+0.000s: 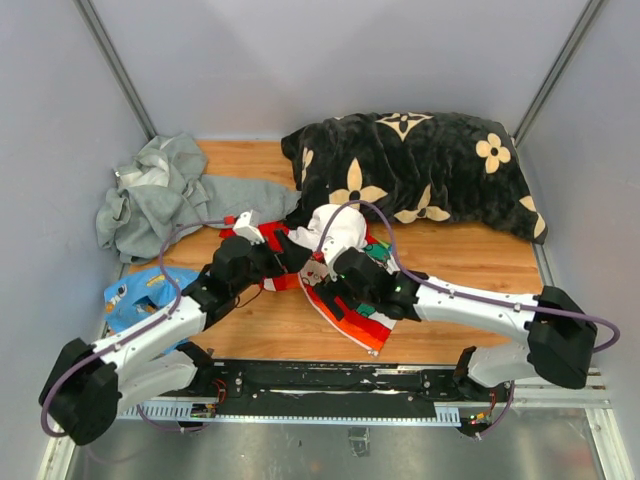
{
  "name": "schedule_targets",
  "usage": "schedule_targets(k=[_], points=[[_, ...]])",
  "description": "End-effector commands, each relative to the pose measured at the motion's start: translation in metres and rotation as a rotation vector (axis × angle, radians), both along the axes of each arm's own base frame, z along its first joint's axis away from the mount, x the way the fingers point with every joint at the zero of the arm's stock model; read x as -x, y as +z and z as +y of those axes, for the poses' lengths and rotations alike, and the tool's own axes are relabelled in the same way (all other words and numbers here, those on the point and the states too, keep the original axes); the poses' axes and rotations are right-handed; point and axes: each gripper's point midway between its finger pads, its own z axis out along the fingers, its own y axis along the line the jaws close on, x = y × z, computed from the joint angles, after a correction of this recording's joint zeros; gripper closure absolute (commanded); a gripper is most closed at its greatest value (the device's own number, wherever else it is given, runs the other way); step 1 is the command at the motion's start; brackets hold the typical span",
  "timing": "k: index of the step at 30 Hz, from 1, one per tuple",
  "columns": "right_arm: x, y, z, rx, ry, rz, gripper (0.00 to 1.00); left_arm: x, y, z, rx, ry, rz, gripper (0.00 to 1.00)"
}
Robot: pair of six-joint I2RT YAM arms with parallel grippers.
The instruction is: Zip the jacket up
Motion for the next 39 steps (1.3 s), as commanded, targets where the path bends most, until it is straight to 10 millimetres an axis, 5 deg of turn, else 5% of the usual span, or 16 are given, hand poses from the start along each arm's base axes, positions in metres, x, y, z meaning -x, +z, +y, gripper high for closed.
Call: schedule_targets(k=[1,8,15,21,25,31,39], points=[[-0.007,0.007,0.021,0.032,0.052,-0.012,0.15,0.009,-0.025,0.042,-0.034,0.150,0.098,0.01],[-0.028,-0.004,0.048,0.066,0.032,-0.019,0.10,0.025,-0.052,0.090,-0.093,0.347,0.189,0.01],[-0.057,-0.021,0.053,0.097,-0.050,-0.040,0.15,0.038,-0.082,0.115,-0.116,0.478,0.278,0.01],[-0.071,-0.021,0.044,0.063,-0.093,-0.026,0.56,0.038,-0.093,0.116,-0.087,0.510,0.314,0.01],[-0.073,-0.011,0.034,0.012,-0.113,-0.030,0.97,0.033,-0.091,0.111,-0.025,0.529,0.316,0.02],[-0.071,-0.001,0.021,-0.072,-0.131,-0.013,0.99,0.026,-0.084,0.104,0.079,0.555,0.310,0.06],[-0.070,0.003,0.017,-0.109,-0.128,-0.015,0.99,0.017,-0.101,0.098,0.144,0.602,0.359,0.11]])
